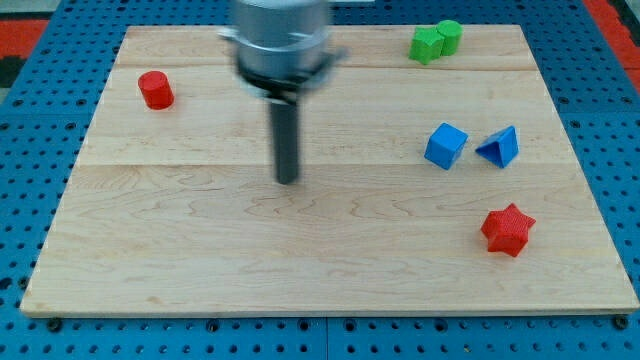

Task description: Push the red circle into the red star

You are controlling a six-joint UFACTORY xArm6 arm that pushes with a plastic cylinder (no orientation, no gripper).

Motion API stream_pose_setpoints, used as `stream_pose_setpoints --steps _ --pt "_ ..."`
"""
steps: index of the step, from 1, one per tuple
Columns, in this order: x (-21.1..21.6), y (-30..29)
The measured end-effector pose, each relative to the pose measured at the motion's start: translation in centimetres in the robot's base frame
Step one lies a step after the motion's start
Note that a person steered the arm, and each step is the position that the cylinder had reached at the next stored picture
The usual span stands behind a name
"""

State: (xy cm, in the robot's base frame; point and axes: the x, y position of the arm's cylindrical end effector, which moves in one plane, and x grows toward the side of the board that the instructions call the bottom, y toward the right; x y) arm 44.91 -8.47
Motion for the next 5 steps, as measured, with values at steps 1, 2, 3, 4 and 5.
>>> stream_pose_setpoints --steps 1,2,3,4,5 --pt "-1.0 -9.7" --pt "-1.2 -17.7" --pt "-7.4 -18.7" --pt "-12.2 -19.2" --pt "-12.1 -12.4"
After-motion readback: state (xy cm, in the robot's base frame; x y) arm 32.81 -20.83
